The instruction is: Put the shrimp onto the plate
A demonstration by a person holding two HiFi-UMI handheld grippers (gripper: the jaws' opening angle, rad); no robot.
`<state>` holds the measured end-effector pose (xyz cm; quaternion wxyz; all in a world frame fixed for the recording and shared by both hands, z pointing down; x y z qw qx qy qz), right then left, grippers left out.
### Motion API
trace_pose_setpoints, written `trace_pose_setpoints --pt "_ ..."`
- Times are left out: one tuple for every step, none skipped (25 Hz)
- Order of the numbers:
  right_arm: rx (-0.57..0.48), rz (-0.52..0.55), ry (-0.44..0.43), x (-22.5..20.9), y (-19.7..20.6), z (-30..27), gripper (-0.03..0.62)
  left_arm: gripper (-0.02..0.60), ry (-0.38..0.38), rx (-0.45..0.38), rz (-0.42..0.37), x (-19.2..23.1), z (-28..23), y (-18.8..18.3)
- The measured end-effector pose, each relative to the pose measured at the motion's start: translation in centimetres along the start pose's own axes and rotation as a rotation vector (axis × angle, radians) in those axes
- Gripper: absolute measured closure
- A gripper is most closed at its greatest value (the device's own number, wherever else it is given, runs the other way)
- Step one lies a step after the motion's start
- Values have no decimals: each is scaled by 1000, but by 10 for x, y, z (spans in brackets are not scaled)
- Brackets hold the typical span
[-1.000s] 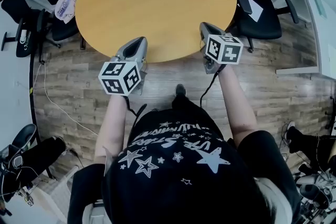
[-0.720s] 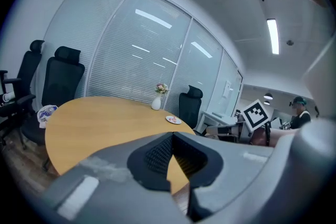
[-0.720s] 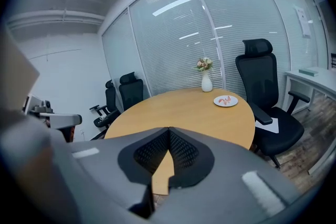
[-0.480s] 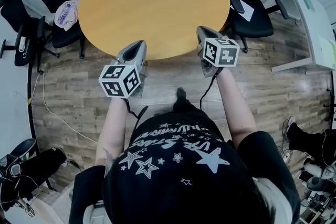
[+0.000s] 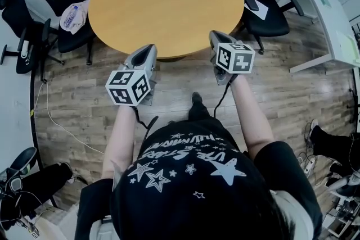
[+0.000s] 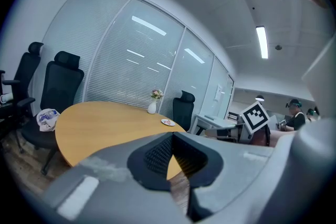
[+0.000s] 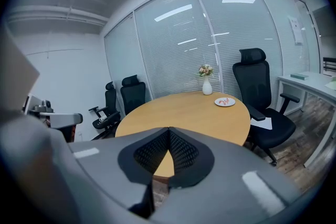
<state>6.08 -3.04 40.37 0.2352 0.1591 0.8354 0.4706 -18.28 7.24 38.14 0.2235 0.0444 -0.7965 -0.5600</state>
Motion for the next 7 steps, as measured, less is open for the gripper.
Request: trace_pose_setpoints --pt "-1 -1 1 4 2 3 592 580 3 0 -1 -1 4 1" --pt "-3 -1 1 7 4 6 592 580 6 1 -3 -1 8 2" --pt "-4 -2 1 11 6 9 592 580 7 3 -4 -1 12 4" --pt "-6 -2 0 14 8 12 592 580 8 6 -5 -2 16 5" --pt "-7 -1 -1 16 9 15 592 580 9 7 -6 -3 19 7" --pt "-8 0 -1 19 11 18 592 580 10 9 -6 -4 23 9" --pt "-9 1 -3 22 13 21 592 580 10 11 -6 -5 26 11"
Point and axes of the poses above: the fingertips, and each gripper's own axes: z backward along the fingers, x to its left, y out of its underside, the point moved 6 cm from there along z, backward along the fingers
